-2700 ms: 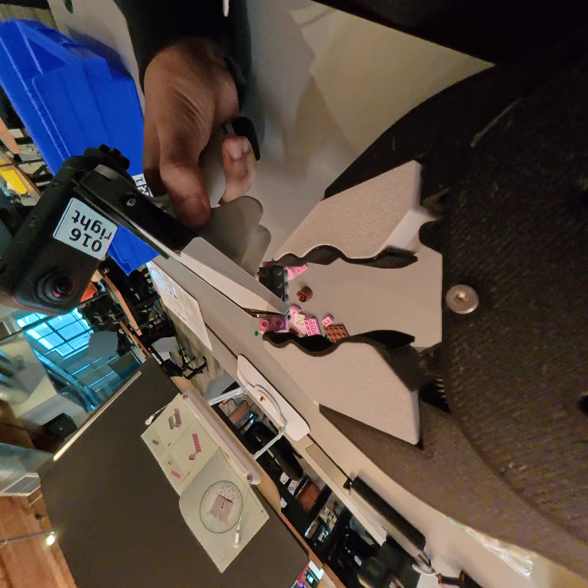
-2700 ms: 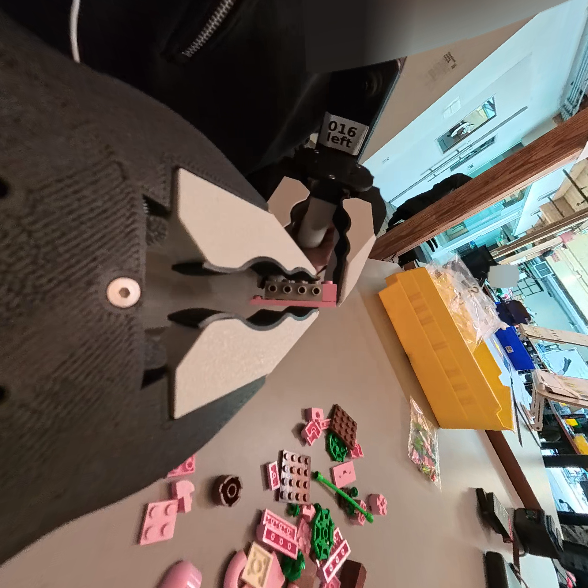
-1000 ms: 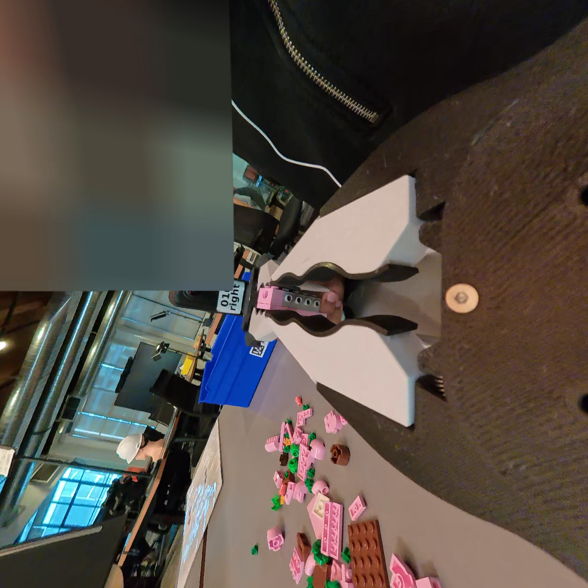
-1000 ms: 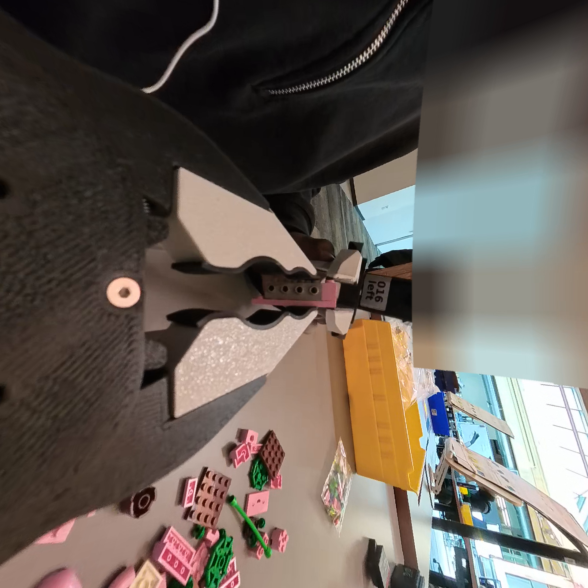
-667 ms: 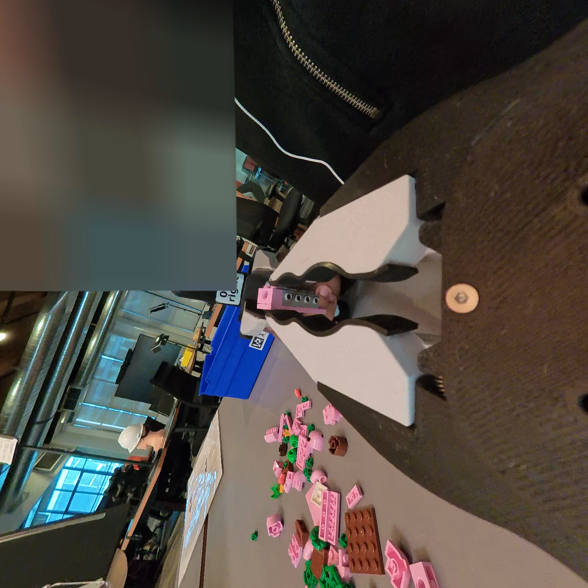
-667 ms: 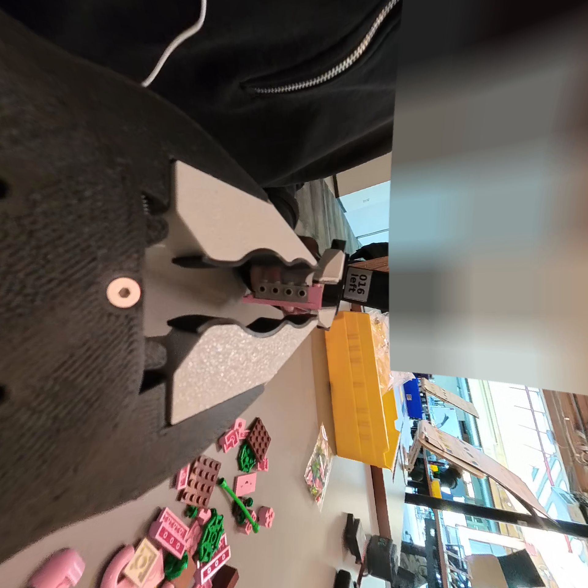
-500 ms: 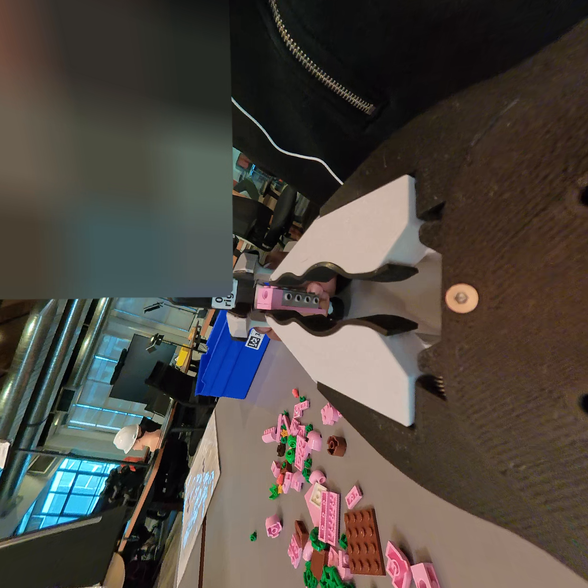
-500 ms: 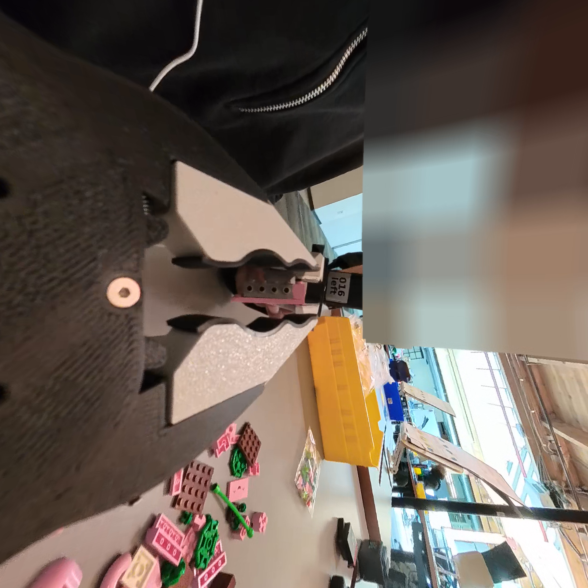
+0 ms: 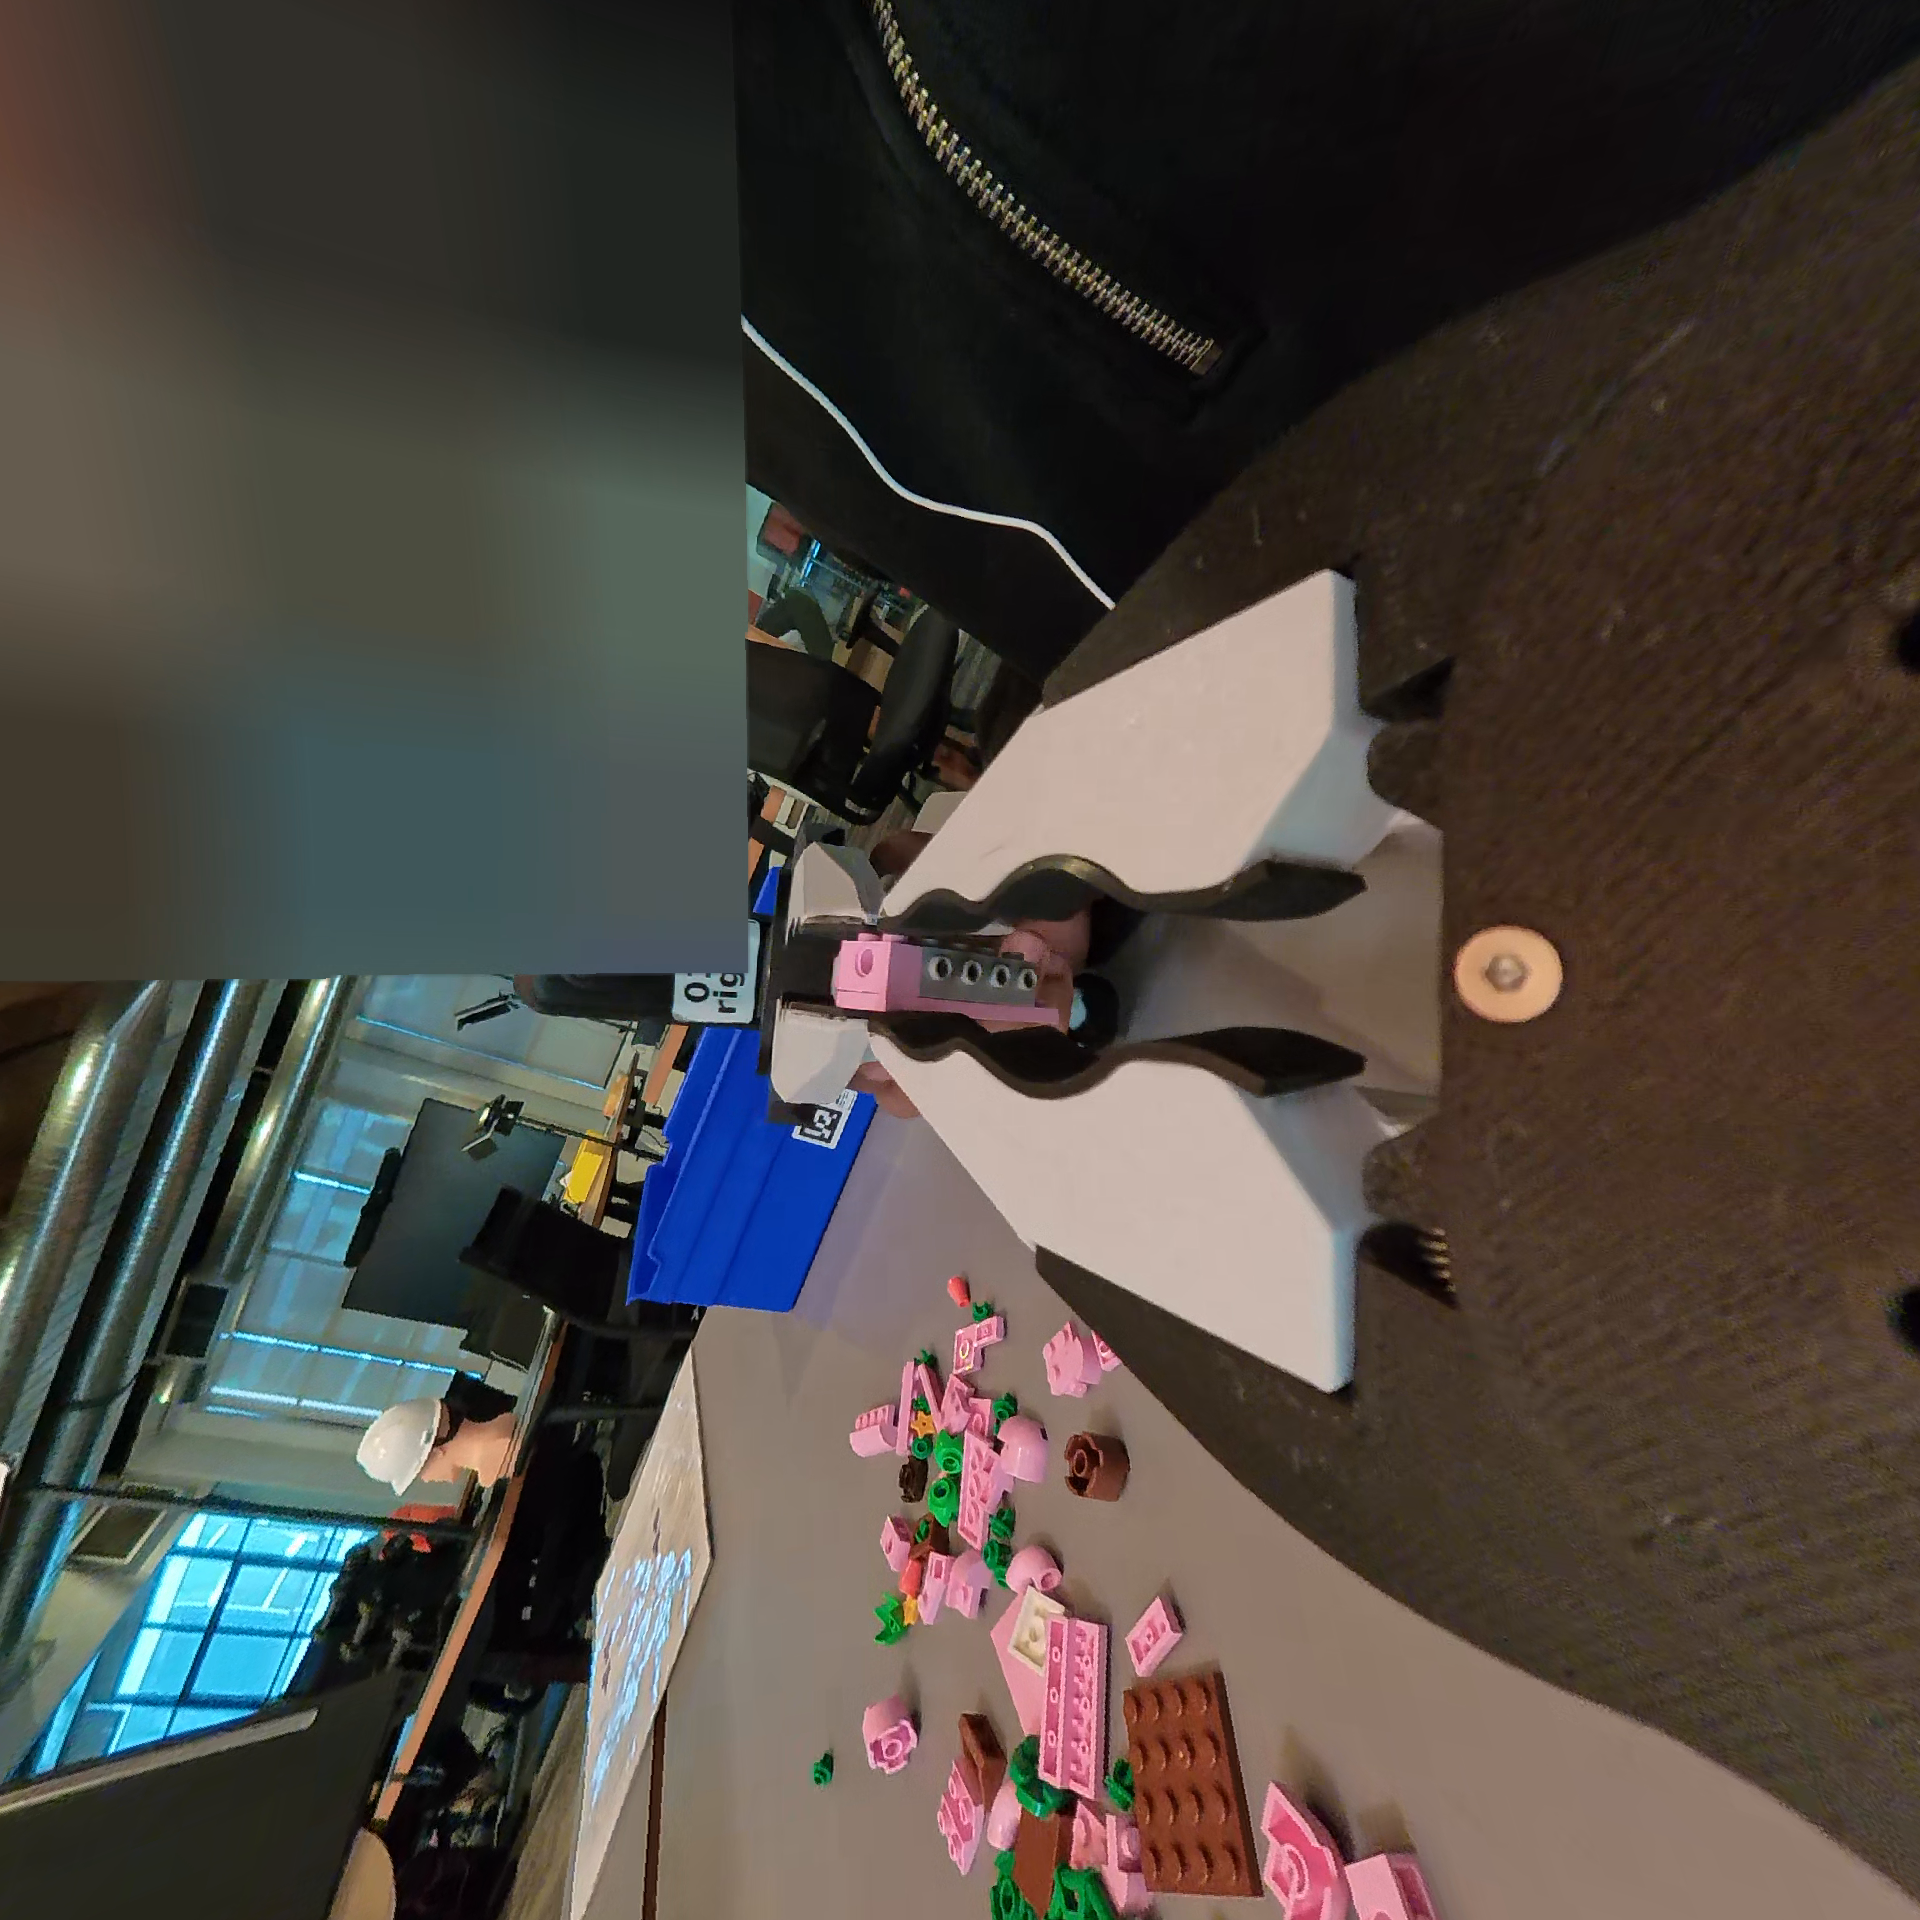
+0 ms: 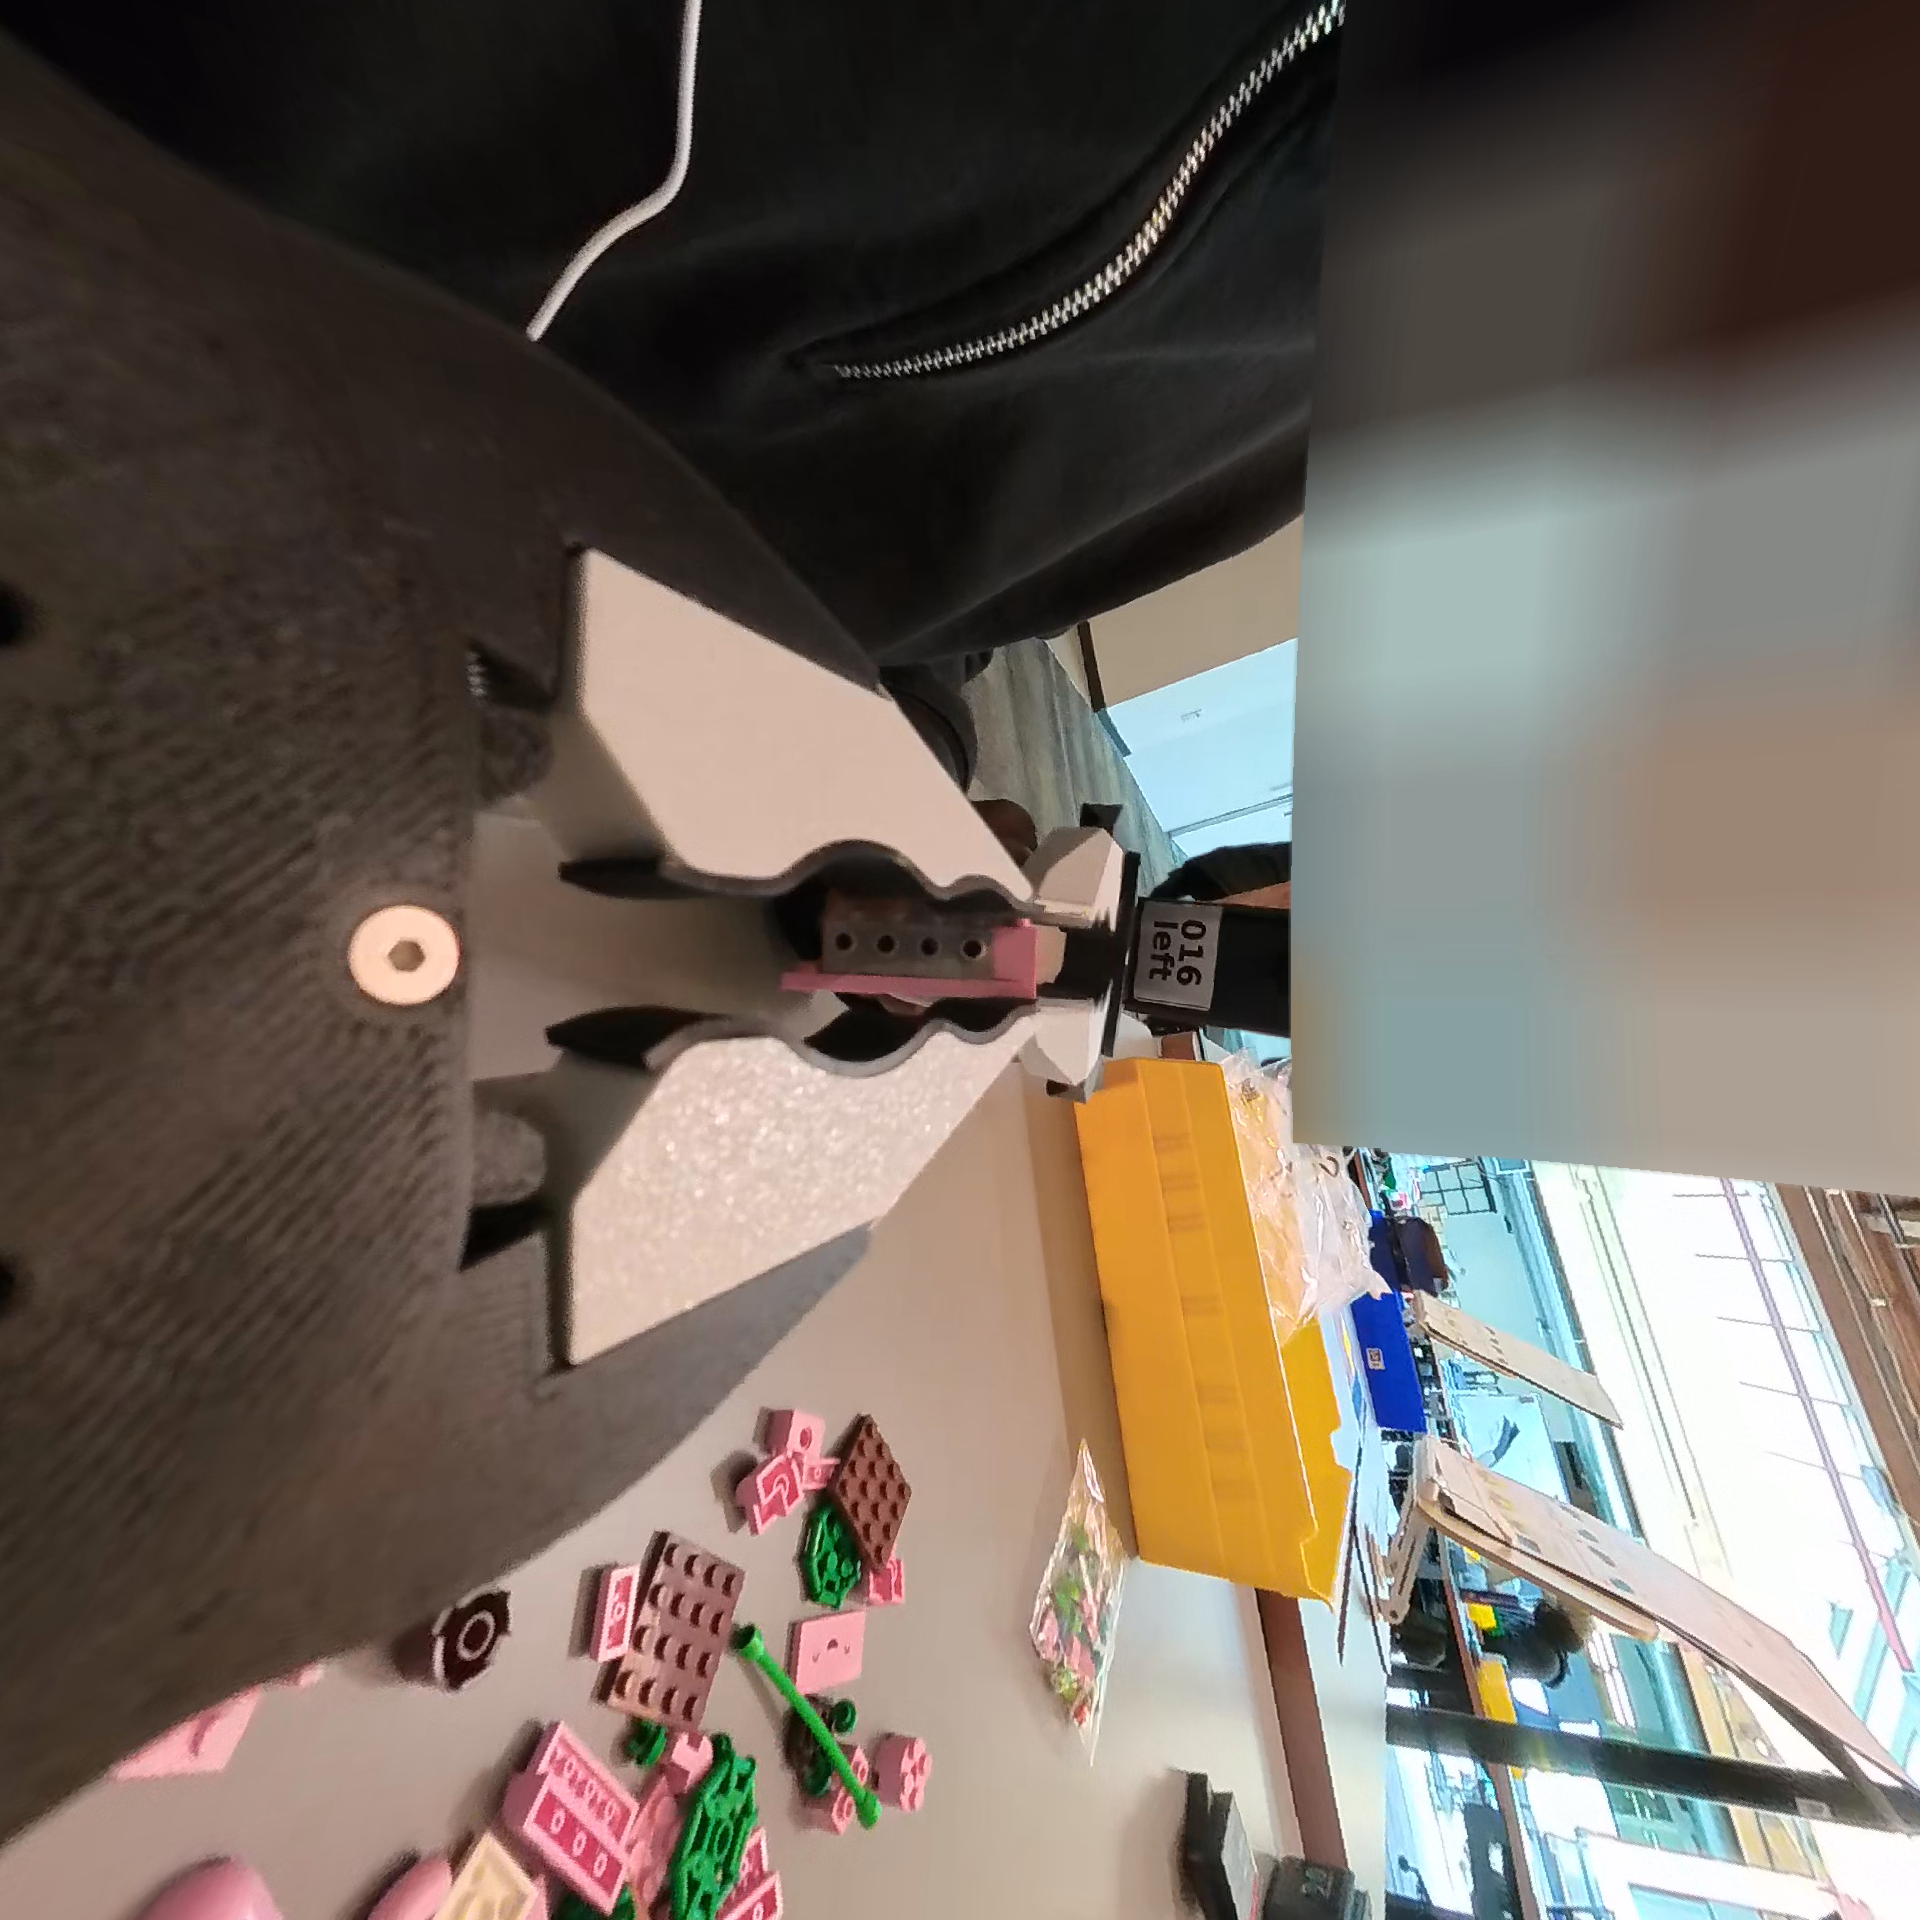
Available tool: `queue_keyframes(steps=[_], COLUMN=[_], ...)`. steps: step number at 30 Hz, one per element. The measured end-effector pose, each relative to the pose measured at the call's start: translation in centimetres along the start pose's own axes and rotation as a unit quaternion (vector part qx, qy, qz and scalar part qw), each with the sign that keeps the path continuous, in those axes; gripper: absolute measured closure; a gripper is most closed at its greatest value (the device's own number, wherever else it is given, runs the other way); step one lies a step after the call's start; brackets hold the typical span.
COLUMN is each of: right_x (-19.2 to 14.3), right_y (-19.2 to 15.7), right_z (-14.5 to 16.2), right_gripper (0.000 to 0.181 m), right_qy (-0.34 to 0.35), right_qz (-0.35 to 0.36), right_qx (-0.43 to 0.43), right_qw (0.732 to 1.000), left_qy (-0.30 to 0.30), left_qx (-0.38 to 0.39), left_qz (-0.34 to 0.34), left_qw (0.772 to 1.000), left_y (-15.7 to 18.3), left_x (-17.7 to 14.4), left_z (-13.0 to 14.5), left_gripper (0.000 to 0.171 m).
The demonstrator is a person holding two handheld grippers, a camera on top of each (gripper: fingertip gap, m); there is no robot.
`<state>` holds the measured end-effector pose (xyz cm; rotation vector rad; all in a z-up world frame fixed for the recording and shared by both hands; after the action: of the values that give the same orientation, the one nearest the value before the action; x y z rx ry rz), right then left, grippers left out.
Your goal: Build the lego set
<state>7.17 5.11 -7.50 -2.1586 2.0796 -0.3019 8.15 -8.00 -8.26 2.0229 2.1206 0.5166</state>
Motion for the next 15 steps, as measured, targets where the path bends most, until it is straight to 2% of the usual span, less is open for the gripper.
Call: queue_keyframes(steps=[6, 15], right_x=[-0.03, -0.06], right_y=[0.22, 0.29], right_z=[-0.02, -0.17], right_gripper=[0.169, 0.17], right_qy=[-0.008, -0.006], right_qz=[-0.013, -0.008], right_qx=[0.044, 0.043], right_qw=[0.999, 0.999], left_qy=[0.0, 0.012], left_qx=[-0.007, -0.016], left_qz=[0.002, 0.011], left_qw=[1.0, 1.0], left_y=[-0.13, -0.25], left_x=[0.02, 0.09], left_z=[0.06, 0.0], left_gripper=[0.16, 0.159])
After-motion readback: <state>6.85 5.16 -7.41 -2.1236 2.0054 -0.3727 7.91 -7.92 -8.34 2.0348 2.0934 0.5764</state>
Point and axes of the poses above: each gripper's, where its closed fingertips meet, x out along the fingers, z out of its underside, y = z × x across the jaws, the point moved 7 cm from there along -x, back along the fingers, and after that the axes turned 5 degrees about -y, right-handed, at the moved point
